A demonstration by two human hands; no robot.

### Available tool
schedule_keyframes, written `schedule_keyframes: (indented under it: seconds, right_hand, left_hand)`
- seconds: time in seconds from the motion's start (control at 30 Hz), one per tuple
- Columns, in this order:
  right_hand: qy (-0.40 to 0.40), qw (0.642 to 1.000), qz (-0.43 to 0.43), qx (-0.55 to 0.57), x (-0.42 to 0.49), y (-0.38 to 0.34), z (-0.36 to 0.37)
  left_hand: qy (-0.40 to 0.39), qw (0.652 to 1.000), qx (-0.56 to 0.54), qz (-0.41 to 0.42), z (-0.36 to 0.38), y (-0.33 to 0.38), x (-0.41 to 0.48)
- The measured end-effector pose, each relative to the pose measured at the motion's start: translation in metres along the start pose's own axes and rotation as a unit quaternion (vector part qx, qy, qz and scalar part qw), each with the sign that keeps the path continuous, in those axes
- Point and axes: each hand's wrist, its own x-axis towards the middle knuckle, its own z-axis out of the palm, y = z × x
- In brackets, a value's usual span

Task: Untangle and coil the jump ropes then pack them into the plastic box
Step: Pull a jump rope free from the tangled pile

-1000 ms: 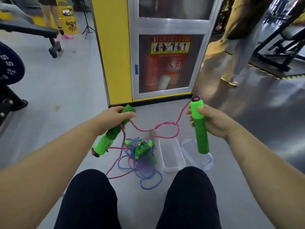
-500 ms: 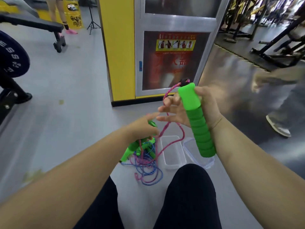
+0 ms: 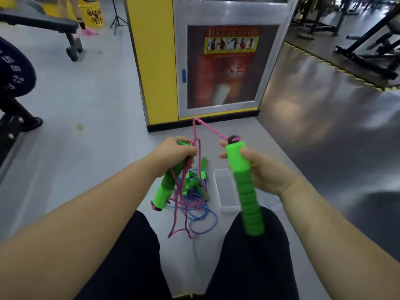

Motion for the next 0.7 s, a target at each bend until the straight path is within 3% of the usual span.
schedule_keyframes:
  seconds: [0.13,0.3,0.37,0.53,0.63,0.7]
  right_hand:
    - [0.018,0.995,-0.004,-0.1,0.008,0.022,0.018]
    - [-0.054,0.998,0.014,-0.029,0.013,0.026,0.024]
    - [-0.039,0.998,0.024,-0.048,0.011,0.027,0.025]
    - [0.089,0.983,-0.021,-0.162,0.008,0.03,0.022]
    - [0.183,0.935,-0.063,-0.297,0.012,0.041,0.018]
    - [0.254,0.909,-0.103,-0.314,0.014,0.05,0.02]
  left_hand:
    - [-0.13,0.991,0.01,0.029,-0.008,0.009,-0.012]
    - [-0.235,0.968,-0.073,0.053,-0.014,0.018,-0.022]
    - [-0.223,0.971,-0.067,0.056,-0.017,0.017,-0.022]
    - [-0.136,0.988,-0.039,0.059,-0.014,0.007,-0.025]
    - [-0.113,0.991,-0.001,0.069,-0.006,0.002,-0.029]
    - [-0.106,0.989,0.051,0.09,0.001,-0.001,-0.032]
